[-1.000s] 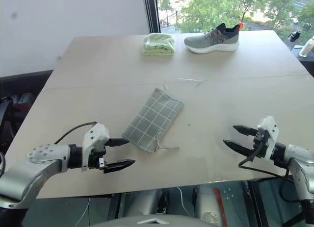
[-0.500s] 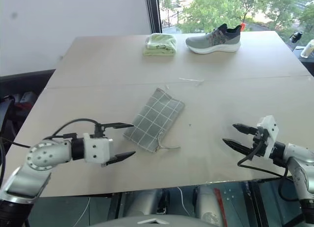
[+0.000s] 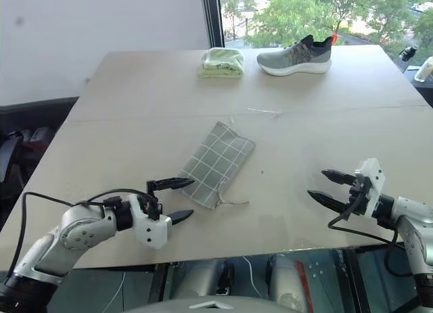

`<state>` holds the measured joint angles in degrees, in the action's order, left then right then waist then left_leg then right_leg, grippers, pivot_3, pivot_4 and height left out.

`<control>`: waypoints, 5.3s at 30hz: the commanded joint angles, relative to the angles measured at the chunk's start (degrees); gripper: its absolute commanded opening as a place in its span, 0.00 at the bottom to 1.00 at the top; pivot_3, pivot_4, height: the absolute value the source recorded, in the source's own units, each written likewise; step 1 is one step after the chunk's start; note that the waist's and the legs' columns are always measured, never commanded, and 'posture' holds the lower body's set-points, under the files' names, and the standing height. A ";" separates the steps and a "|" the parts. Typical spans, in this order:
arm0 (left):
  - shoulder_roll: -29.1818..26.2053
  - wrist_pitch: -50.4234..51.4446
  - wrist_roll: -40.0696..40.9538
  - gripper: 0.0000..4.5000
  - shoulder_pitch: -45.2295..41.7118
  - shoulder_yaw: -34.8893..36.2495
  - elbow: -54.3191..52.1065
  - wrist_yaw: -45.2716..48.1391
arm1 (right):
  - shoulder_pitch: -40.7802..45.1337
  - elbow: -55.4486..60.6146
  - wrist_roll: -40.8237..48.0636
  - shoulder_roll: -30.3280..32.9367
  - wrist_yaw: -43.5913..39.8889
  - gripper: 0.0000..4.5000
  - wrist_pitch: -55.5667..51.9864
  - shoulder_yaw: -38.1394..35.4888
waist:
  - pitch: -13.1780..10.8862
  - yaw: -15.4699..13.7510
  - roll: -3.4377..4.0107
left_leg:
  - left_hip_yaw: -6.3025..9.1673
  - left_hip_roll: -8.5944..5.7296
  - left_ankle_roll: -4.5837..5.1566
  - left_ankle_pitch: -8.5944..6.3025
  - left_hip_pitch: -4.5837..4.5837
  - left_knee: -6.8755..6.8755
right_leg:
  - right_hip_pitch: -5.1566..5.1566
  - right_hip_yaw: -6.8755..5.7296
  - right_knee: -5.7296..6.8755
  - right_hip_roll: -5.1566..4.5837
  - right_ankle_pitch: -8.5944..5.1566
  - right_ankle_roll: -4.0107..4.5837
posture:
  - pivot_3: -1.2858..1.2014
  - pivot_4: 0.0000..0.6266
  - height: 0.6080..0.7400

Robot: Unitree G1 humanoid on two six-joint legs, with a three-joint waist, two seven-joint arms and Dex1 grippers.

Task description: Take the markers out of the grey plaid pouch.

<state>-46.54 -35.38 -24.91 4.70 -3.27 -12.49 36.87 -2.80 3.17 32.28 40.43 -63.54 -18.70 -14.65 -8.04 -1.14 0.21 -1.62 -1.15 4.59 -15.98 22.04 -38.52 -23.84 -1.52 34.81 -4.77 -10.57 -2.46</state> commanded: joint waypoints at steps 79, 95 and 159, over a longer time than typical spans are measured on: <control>9.94 13.90 -14.36 0.73 -16.42 -12.46 10.84 -14.41 | 25.96 2.06 -14.49 -23.60 15.76 0.00 -11.60 31.25 | 0.08 0.36 0.29 | 0.02 0.27 -0.11 0.10 0.69 0.00 | -0.41 -1.09 0.05 0.15 0.14 -0.24 | 0.52 0.24 1.00; 10.09 13.59 -12.27 0.14 -15.08 -11.48 8.33 -16.20 | 24.76 2.37 -18.01 -23.60 23.16 0.00 -9.30 28.79 | 0.08 0.36 0.29 | 0.04 0.29 -0.20 0.15 0.64 0.00 | -0.39 -1.06 0.07 0.16 0.14 -0.23 | 0.52 0.24 1.00; 18.23 14.58 -3.37 0.14 -13.10 -7.75 7.61 -20.05 | 23.20 17.97 -12.12 -29.44 34.01 0.00 -20.43 28.26 | -0.01 0.49 0.16 | -0.06 0.28 -0.35 0.24 0.75 0.01 | -0.52 -0.98 0.12 0.27 0.15 -0.24 | 0.52 0.24 1.00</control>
<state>-28.30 -20.58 -29.92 -8.45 -11.50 -3.44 16.52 20.02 18.64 19.50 11.26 -29.46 -39.71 13.51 -8.05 -0.65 0.36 -1.67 -0.87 4.21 -15.72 22.78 -38.51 -24.36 -2.50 34.92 -4.48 -10.42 -2.70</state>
